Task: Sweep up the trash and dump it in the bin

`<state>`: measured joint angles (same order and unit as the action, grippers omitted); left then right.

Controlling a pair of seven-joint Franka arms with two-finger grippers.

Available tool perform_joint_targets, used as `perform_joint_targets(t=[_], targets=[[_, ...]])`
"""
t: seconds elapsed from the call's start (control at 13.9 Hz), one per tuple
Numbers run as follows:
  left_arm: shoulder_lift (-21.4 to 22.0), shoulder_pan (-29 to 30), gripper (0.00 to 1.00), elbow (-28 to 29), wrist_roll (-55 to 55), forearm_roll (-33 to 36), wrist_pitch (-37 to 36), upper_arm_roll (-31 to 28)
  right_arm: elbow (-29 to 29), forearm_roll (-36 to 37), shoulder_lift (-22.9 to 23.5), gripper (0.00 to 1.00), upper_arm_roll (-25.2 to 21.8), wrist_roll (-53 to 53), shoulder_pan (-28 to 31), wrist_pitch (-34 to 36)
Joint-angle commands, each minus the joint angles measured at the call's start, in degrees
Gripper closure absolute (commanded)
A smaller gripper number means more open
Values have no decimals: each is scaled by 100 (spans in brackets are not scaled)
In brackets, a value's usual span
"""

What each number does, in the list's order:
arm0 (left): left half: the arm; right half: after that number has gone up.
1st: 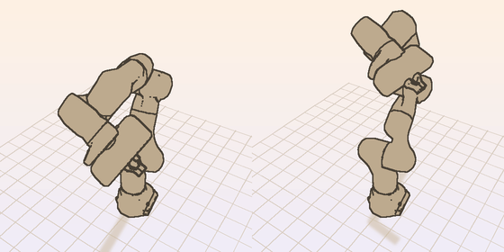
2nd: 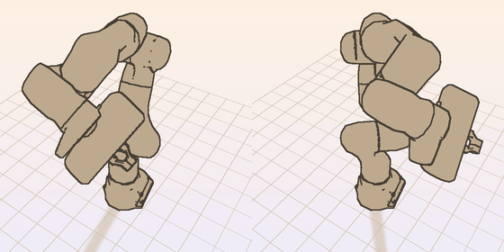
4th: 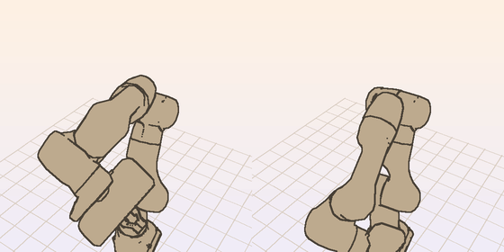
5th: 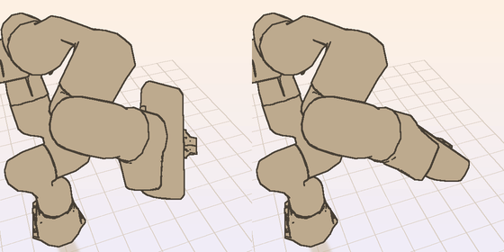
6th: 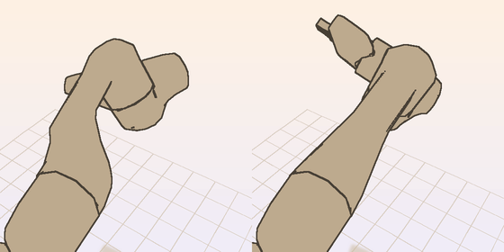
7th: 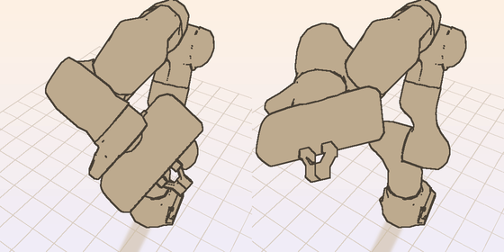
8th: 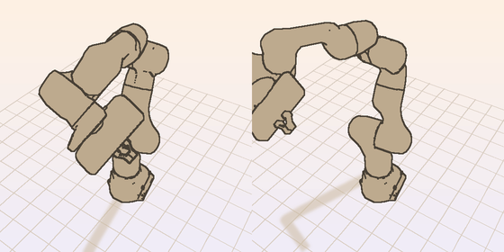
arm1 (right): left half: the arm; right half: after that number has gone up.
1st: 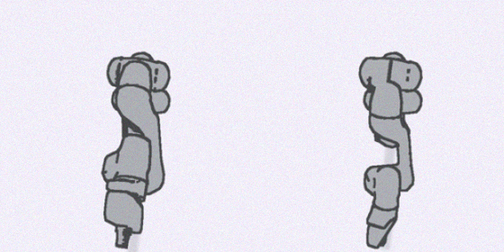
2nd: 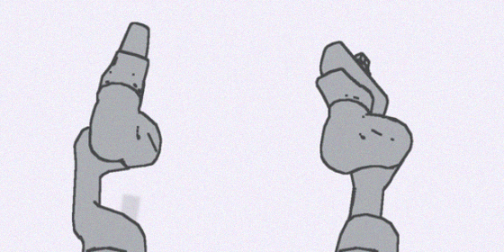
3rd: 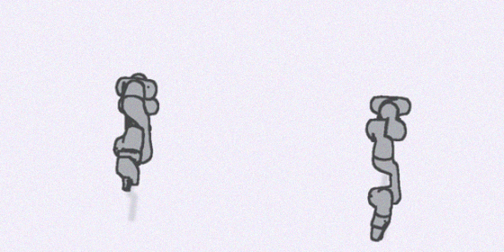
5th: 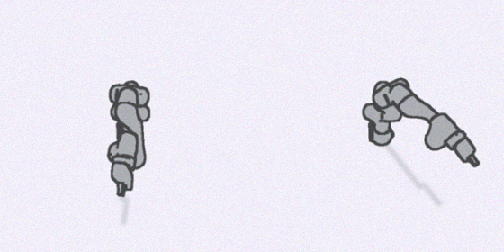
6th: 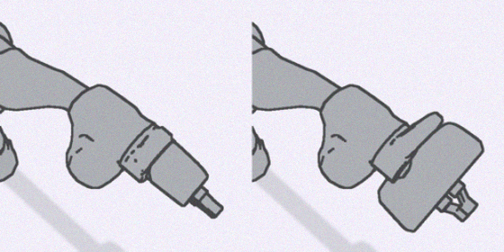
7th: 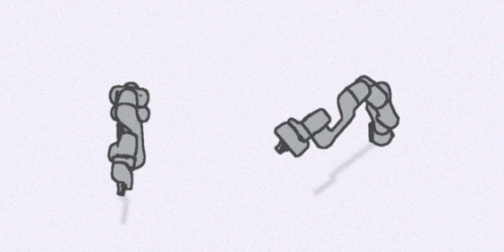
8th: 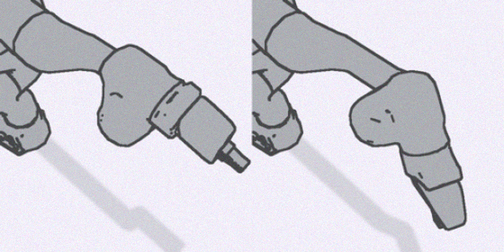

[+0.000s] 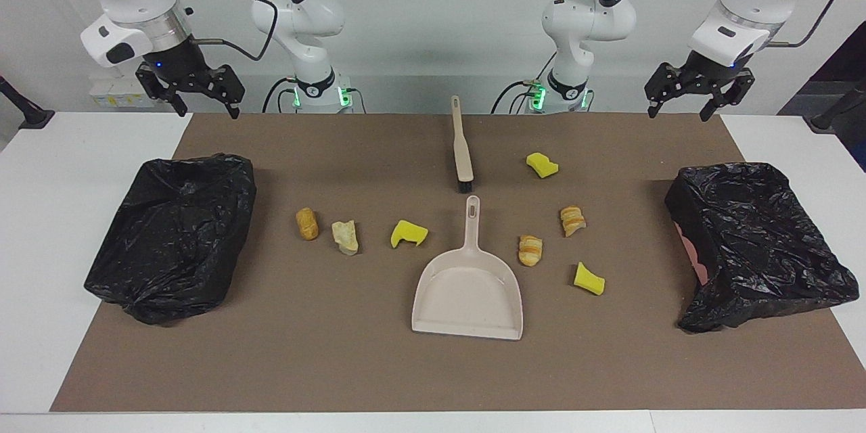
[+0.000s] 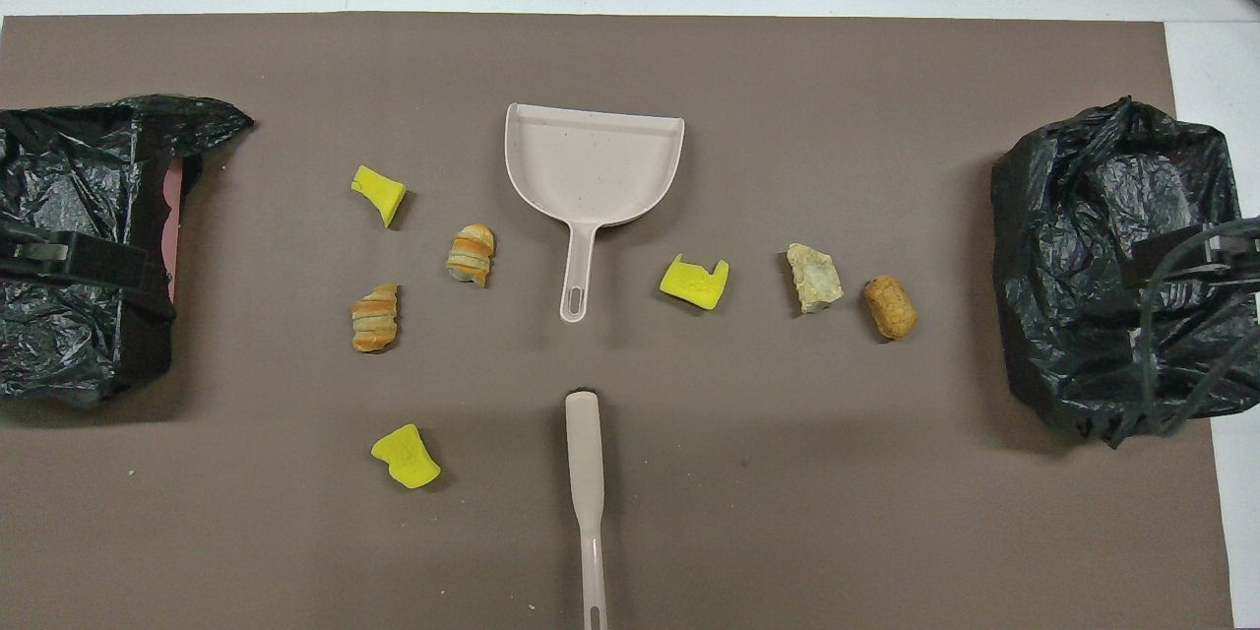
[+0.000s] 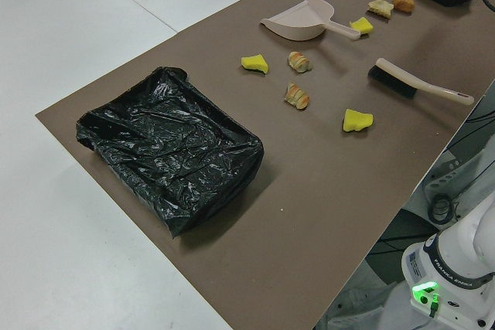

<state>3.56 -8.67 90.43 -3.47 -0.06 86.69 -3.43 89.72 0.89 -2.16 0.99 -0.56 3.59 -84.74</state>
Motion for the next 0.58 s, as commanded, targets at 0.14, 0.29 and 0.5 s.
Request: perform_joint_targets(t=[0.14, 0.29, 0.5], targets=[[110, -12, 0, 160, -75, -91, 138, -35, 345, -89, -206, 0, -2, -49, -8, -384], [109, -21, 0, 159, 30, -91, 129, -9, 336, -89, -214, 0, 6, -5, -8, -324], [110, -74, 0, 160, 21, -91, 76, 0, 336, -80, -223, 0, 6, -14, -8, -271]])
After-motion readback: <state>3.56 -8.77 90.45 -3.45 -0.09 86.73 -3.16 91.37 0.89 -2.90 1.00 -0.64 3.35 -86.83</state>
